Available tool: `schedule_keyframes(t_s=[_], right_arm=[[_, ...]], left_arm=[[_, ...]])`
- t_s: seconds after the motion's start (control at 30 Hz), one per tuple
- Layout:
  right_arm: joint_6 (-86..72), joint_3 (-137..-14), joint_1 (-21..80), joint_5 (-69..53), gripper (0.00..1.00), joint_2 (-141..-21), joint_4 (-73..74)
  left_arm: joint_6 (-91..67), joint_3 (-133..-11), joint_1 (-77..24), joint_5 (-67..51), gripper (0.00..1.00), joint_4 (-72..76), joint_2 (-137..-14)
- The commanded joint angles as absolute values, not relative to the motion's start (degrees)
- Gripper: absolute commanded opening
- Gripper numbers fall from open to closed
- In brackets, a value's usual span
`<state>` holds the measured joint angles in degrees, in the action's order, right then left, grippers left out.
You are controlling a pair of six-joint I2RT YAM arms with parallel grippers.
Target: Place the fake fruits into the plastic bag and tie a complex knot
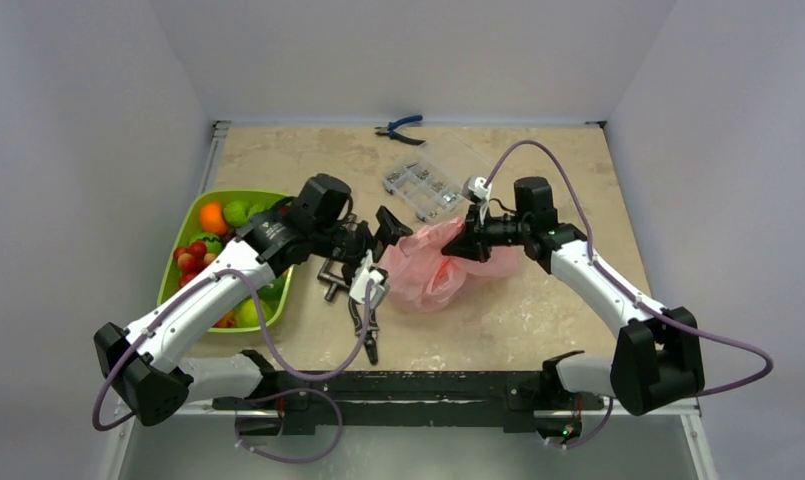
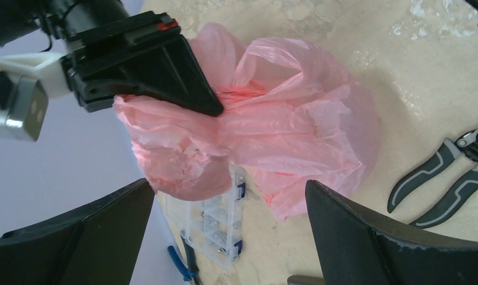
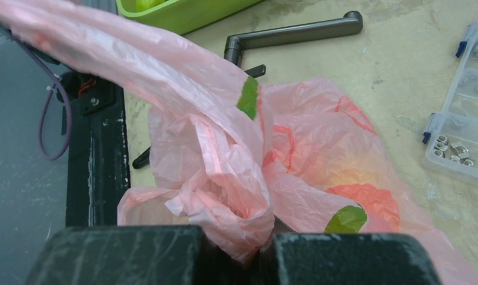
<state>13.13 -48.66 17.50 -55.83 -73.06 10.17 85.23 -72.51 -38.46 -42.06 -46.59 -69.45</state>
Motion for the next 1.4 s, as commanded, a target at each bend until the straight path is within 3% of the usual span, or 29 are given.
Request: schedule_keyframes(t_s=[0.0, 0.33, 0.47, 0.7, 0.83, 0.97, 1.07, 1.2, 1.27, 1.37], right_arm=[[16.13, -51.63, 17.26, -58.18, 0.00, -73.04, 12.53], [18.29, -52.43, 17.34, -58.65, 0.00, -74.02, 14.84], [18.40, -52.60, 17.40, -58.71, 0.00, -74.43, 14.60], [19.46, -52.78, 17.32, -59.14, 0.00, -74.49, 15.75], [19.63, -52.65, 17.35, -59.49, 0.00, -74.37, 15.79], [19.80, -52.71, 17.33, -59.41, 0.00, -74.42, 15.85], [20.06, -52.99, 17.32, -59.56, 0.00, -74.38, 16.04], [20.18, -53.02, 17.34, -59.40, 0.00, -74.27, 15.74], [19.92, -53.06, 17.31, -59.29, 0.00, -74.42, 15.64], [15.51, -51.94, 17.25, -56.48, 0.00, -74.30, 11.97]], left_arm=[[93.18, -69.88, -41.85, -35.52, 1.00, -38.12, -69.01], [92.40, -68.59, -43.29, -34.18, 0.99, -30.53, -69.42], [96.55, -70.49, -43.26, -36.68, 0.83, -36.04, -69.42], [99.18, -72.87, -43.45, -38.92, 0.78, -40.23, -69.95], [99.44, -74.45, -43.54, -38.47, 0.65, -42.11, -71.39], [98.49, -75.88, -43.51, -38.40, 0.61, -43.37, -72.60], [97.85, -75.91, -43.51, -38.86, 0.47, -43.48, -72.61], [96.65, -77.32, -43.48, -38.37, 0.21, -45.80, -73.65], [94.51, -77.45, -43.42, -38.76, 0.03, -45.40, -73.39], [83.22, -79.93, -42.22, -42.55, 0.00, -43.37, -73.35]])
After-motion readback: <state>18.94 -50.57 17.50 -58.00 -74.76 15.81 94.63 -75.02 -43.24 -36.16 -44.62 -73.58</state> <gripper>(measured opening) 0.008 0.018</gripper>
